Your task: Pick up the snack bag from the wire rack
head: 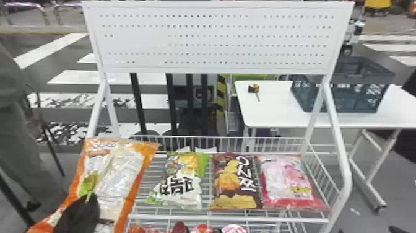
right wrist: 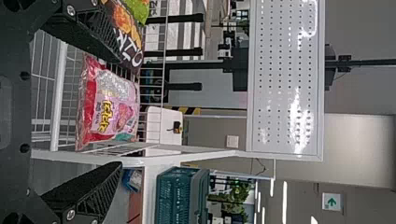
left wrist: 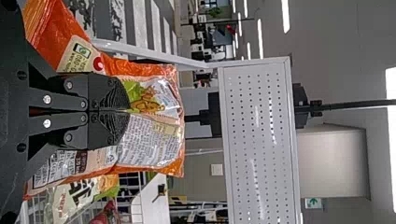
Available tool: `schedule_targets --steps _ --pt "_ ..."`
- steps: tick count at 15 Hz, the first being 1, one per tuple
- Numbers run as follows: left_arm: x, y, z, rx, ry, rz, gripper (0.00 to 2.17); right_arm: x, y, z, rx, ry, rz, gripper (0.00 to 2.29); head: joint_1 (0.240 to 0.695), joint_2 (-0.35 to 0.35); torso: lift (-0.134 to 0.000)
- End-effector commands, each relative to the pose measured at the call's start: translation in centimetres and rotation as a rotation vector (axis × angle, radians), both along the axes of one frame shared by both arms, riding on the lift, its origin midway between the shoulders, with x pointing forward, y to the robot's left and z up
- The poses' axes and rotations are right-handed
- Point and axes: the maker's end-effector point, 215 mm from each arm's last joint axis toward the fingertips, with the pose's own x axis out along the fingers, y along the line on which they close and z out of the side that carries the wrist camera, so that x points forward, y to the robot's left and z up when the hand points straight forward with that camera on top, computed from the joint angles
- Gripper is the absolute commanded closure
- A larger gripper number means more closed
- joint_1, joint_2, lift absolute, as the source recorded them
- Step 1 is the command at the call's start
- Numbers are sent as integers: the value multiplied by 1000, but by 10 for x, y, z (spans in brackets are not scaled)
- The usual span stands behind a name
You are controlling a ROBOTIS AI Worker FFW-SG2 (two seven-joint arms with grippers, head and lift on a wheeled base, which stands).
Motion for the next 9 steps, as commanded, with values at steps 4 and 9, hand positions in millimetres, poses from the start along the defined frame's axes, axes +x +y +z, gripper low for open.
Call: schedule_targets --steps 4,9 --pt "0 0 1 0 -1 -1 1666 0 0 1 1 -2 -1 117 499 0 0" --pt "0 0 0 -1 -1 0 1666 4 0 -1 4 1 0 117 499 0 0"
